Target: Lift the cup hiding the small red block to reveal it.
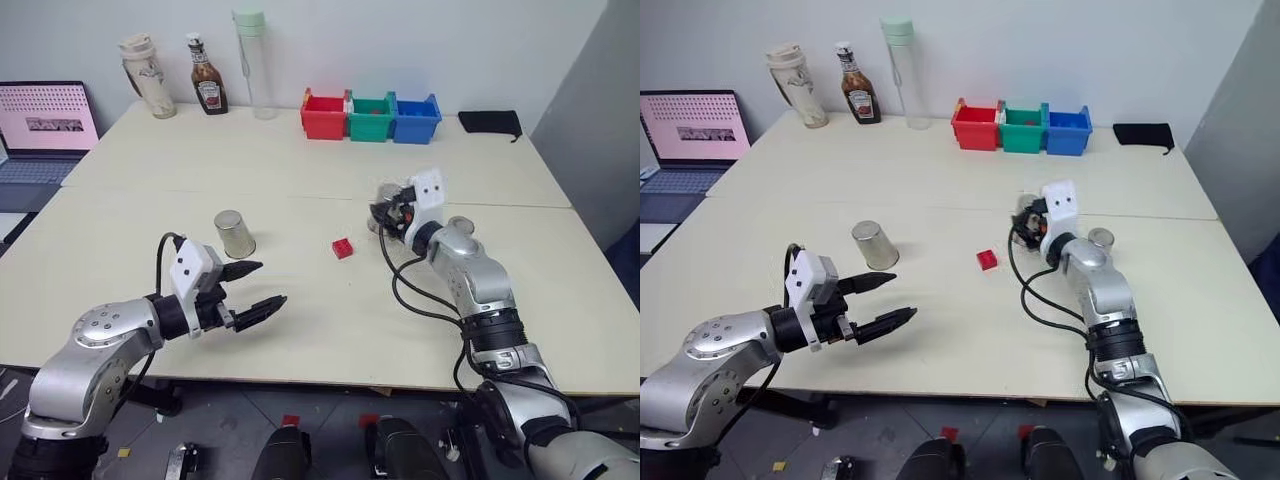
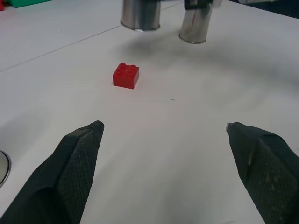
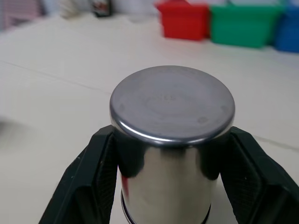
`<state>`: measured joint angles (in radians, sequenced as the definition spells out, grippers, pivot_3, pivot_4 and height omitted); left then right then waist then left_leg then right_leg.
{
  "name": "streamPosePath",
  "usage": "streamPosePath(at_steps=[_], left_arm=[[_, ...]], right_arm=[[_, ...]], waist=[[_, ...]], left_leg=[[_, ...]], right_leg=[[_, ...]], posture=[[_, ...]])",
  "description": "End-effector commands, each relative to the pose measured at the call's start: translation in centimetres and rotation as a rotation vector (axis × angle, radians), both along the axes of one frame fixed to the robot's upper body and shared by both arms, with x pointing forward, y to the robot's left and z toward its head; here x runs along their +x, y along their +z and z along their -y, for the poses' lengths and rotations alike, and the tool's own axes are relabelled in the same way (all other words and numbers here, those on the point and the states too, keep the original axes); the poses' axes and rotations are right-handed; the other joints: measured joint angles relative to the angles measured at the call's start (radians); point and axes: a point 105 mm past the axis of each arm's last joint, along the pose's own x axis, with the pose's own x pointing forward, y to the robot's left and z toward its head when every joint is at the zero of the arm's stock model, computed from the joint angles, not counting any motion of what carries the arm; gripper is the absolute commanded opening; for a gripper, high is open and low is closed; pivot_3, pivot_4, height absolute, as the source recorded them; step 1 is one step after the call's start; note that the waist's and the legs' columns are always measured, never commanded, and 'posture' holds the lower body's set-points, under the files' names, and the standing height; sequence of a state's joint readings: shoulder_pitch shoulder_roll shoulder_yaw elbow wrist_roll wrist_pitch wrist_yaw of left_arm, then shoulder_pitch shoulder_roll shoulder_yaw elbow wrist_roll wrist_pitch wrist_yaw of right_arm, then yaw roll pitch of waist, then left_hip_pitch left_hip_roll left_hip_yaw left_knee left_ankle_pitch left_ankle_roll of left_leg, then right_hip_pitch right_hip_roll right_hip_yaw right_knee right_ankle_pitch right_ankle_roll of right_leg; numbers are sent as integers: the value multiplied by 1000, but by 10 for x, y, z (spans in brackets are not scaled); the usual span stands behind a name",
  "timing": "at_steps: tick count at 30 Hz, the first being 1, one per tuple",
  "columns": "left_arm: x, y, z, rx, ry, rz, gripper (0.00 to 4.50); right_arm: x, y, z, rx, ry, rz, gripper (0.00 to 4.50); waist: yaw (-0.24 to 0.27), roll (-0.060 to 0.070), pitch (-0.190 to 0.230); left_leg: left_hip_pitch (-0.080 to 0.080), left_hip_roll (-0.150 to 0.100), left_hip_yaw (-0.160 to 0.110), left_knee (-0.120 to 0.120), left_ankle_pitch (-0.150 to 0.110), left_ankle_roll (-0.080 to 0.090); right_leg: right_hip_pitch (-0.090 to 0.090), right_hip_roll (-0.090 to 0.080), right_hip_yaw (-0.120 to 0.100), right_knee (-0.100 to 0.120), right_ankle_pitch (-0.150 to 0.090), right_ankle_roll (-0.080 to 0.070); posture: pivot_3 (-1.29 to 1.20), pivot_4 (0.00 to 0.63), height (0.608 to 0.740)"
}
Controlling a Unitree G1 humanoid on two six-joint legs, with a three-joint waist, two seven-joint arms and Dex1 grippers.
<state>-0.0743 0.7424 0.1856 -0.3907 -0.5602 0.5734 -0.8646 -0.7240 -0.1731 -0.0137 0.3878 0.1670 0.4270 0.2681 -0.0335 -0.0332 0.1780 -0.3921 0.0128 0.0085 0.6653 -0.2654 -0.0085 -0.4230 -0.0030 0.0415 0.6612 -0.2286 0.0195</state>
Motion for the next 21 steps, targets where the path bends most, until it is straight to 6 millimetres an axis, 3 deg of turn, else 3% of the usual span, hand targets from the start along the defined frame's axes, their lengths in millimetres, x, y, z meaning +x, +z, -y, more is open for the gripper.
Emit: streamPosePath(at_steps=[1, 4, 6, 11, 16, 21], left_arm=[[3, 8, 5, 10, -26, 44, 4500], [6, 10, 7, 7, -32, 50, 4500], [6, 11, 8, 6, -38, 53, 4500], [8, 12, 6, 4, -29, 56, 4500], [7, 11, 8, 0, -33, 52, 4500], [9, 8, 9, -5, -36, 43, 4500]], right_arm=[[9, 2, 6, 16, -30, 32, 2696], [12, -12, 7, 52, -43, -17, 2696], [12, -18, 9, 63, -50, -35, 3396], [6, -26, 14, 65, -51, -48, 4472], [-8, -23, 20, 56, -50, -45, 4472], [-34, -10, 7, 72, 30, -42, 4472]], waist=[[-1, 0, 0], [-12, 0, 0], [-16, 0, 0], [-18, 0, 0], [-18, 0, 0], [-16, 1, 0]], left_leg=[[0, 0, 1, -1, 0, 0], [0, 1, 1, -1, 0, 0], [0, 1, 0, -1, 0, 0], [0, 1, -2, -1, 0, 0], [-1, 0, -2, -1, 0, 0], [-2, 0, -4, -1, 0, 0]], right_leg=[[-1, 0, 0, 0, 0, 0], [-1, 0, 1, 0, 0, 0], [0, 0, 1, 0, 0, 0], [1, 0, 1, 0, 0, 0], [0, 0, 1, -1, 0, 0], [-1, -1, 1, -1, -2, 3]], posture=[[0, 150, 740], [0, 150, 740], [0, 150, 740], [0, 150, 740], [0, 150, 740], [0, 150, 740]])
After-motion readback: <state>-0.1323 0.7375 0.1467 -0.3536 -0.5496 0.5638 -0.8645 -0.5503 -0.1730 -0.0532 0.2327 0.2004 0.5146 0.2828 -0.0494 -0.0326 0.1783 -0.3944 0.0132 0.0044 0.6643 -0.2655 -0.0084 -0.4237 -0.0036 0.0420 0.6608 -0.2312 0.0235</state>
